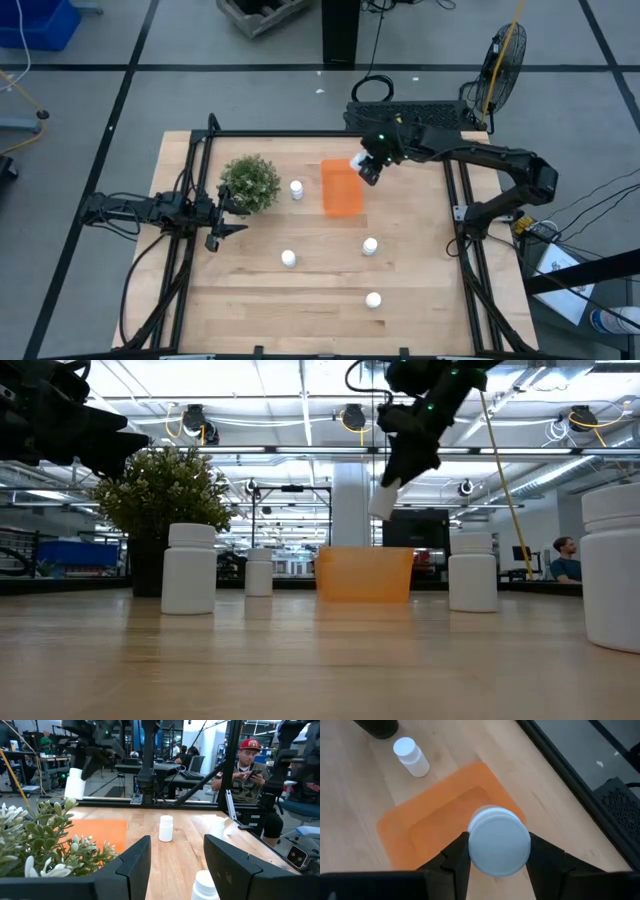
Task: Pick and place pill bottles into a basket
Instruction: Put the white pill bottle into the orange bin
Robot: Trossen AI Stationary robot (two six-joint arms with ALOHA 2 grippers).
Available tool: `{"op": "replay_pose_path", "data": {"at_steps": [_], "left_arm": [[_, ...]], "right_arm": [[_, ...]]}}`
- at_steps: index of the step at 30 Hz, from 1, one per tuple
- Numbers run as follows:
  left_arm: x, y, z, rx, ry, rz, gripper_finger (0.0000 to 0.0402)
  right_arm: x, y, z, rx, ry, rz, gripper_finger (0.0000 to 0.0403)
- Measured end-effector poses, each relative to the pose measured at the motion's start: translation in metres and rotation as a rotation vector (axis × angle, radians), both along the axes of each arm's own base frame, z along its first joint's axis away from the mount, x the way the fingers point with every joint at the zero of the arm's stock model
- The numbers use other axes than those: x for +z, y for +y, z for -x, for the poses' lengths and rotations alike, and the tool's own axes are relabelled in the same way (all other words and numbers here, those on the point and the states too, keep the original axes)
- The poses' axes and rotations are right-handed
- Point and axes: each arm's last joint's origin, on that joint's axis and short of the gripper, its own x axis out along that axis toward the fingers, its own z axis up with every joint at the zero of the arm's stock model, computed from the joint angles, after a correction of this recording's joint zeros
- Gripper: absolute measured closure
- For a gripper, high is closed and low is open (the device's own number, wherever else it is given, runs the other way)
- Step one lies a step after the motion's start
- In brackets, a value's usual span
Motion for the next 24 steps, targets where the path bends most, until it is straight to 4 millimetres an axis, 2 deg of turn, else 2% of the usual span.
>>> {"op": "replay_pose_path", "data": {"at_steps": [5,9,17,24], "left_arm": [[0.0,0.0,0.0,0.0,0.0,0.0,0.0215],[0.0,0.0,0.0,0.0,0.0,0.0,0.0215],[0.0,0.0,0.0,0.0,0.0,-0.001,0.0215],[0.0,0.0,0.0,0.0,0.0,-0.003,0.0215]], "right_arm": [[-0.006,-0.006,-0.03,0.046,0.094,-0.022,0.0261],[-0.022,-0.011,-0.048,0.073,0.184,-0.05,0.0261],[-0.061,-0.017,-0.059,0.091,0.327,-0.105,0.0261],[-0.074,-0.023,-0.067,0.102,0.321,-0.096,0.0261]]}}
